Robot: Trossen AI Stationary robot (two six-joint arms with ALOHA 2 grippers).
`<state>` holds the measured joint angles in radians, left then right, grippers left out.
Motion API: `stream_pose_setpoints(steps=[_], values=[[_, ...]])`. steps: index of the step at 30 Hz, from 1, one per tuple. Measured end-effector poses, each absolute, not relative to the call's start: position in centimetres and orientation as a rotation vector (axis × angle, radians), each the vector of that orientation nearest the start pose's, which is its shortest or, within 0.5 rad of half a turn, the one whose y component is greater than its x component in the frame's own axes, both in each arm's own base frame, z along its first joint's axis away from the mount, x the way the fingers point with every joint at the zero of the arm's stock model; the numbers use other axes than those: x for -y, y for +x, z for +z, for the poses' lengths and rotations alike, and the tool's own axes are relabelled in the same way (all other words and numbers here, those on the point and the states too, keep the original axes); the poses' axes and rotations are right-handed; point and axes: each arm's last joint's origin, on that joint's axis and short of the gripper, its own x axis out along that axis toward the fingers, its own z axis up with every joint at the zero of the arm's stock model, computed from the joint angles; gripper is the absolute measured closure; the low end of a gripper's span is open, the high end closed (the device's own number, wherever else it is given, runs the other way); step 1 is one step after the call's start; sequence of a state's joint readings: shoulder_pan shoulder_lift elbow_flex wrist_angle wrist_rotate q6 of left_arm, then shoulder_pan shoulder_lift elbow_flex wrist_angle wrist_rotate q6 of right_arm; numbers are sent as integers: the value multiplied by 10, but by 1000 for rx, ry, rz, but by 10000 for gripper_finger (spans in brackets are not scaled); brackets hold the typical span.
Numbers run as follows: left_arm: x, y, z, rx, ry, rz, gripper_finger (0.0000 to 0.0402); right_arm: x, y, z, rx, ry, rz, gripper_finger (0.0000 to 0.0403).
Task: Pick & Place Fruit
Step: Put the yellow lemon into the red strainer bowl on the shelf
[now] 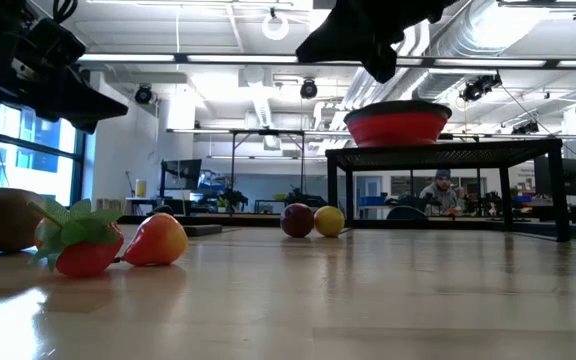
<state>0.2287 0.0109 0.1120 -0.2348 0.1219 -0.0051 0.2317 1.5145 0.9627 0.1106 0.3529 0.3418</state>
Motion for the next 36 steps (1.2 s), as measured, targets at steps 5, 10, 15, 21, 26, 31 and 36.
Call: stream_pose_setpoints(steps=[5,10,15,21,26,31,36], values=[[-17,88,178,-132,-29,107,402,-69,326,246,-406,216,-162,400],[-17,88,178,-132,-29,107,402,-74,325,248,-392,214,-152,401],[-17,88,178,-132,-29,107,402,-75,325,248,-390,214,-147,401],[-17,88,178,-133,-29,107,402,-77,325,248,-390,212,-142,401],[-17,88,178,-133,-29,107,402,-77,324,247,-397,210,-144,401],[-17,88,178,-133,-29,108,402,-77,324,246,-412,178,-141,401],[-17,88,177,-133,-29,108,402,-76,324,246,-414,131,-134,401]])
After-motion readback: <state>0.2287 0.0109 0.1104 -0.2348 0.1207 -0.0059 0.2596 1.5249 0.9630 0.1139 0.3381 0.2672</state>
